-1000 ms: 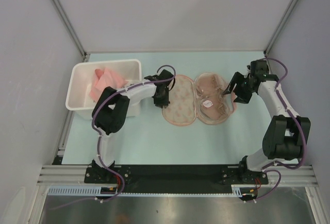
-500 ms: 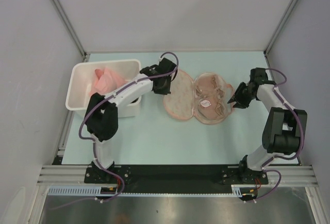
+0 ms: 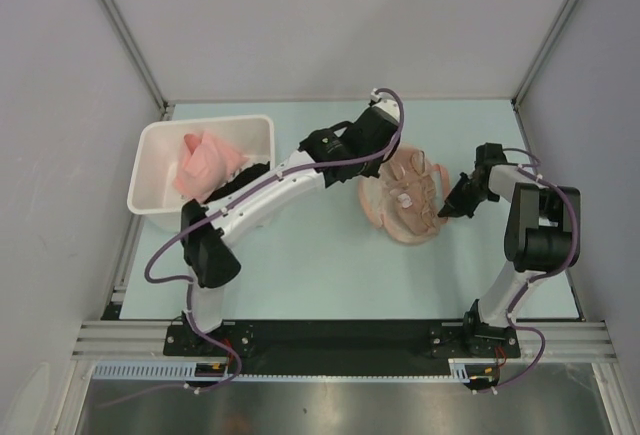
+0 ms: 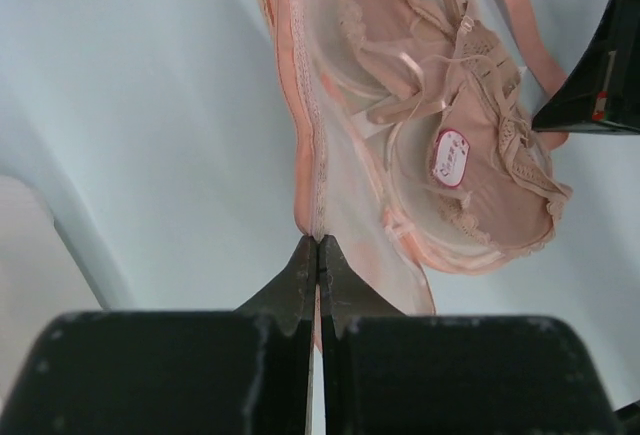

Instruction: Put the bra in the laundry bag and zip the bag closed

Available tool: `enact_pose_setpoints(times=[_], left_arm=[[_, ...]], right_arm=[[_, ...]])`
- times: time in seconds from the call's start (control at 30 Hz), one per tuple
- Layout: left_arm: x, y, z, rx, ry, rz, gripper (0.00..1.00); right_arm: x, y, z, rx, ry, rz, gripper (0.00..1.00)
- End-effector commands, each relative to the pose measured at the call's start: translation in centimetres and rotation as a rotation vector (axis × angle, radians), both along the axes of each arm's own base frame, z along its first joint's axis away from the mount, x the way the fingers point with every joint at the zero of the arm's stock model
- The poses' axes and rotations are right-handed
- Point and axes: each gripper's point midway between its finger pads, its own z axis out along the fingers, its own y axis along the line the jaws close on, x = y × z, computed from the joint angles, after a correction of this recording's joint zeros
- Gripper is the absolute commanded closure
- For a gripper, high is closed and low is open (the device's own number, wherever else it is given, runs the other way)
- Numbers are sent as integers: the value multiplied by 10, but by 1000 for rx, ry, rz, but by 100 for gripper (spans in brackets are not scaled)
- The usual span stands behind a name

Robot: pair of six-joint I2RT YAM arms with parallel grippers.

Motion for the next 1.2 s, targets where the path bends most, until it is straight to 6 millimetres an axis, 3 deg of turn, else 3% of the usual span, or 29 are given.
enact_pose_setpoints(times=[0.0,0.23,0.53,0.73,0.87,1.0,1.07,1.13,1.17], left_arm=[[5,-19,7,30,-38,-39,100],[-7,-72,-8,-3,-11,-172,100],[-25,-144,-56,-161,119,-347,100],[-31,-174,-85,-235,168,-411,100],[-38,-181,-121,-248,239,-422,100],[-46,-186,-134,-260,280,-467,98],[-51,-184,-131,-270,294,-500,81],[-52,-179,-123,-281,296,-493,53],[-51,-171,-113,-293,293,-485,48]], right_arm=[[3,10,-10,49,-3,-12,96],[4,25,-4,95,-29,-15,97],[3,43,7,218,-54,-61,98],[-1,52,9,287,-52,-81,99],[-2,49,10,278,-63,-96,99],[1,44,16,287,-72,-101,98],[4,33,19,272,-78,-115,96],[6,25,22,251,-93,-112,91],[8,19,25,246,-101,-119,88]])
